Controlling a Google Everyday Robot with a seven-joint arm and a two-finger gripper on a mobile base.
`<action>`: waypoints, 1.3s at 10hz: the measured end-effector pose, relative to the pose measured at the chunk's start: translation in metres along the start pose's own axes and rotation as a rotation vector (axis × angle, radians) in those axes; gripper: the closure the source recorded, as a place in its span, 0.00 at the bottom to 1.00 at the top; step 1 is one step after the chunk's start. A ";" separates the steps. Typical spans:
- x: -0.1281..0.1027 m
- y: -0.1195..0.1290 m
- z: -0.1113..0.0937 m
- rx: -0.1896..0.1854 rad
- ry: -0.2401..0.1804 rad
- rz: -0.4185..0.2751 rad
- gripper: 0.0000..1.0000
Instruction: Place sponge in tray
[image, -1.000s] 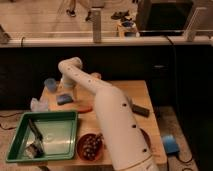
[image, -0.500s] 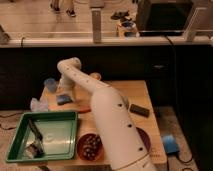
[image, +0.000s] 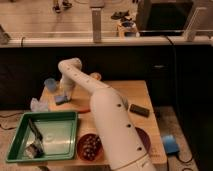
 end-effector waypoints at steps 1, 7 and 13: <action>-0.001 0.000 0.001 0.002 -0.003 -0.004 0.80; -0.014 -0.010 -0.041 0.024 0.043 -0.052 1.00; -0.011 -0.012 -0.053 0.011 0.061 -0.072 0.61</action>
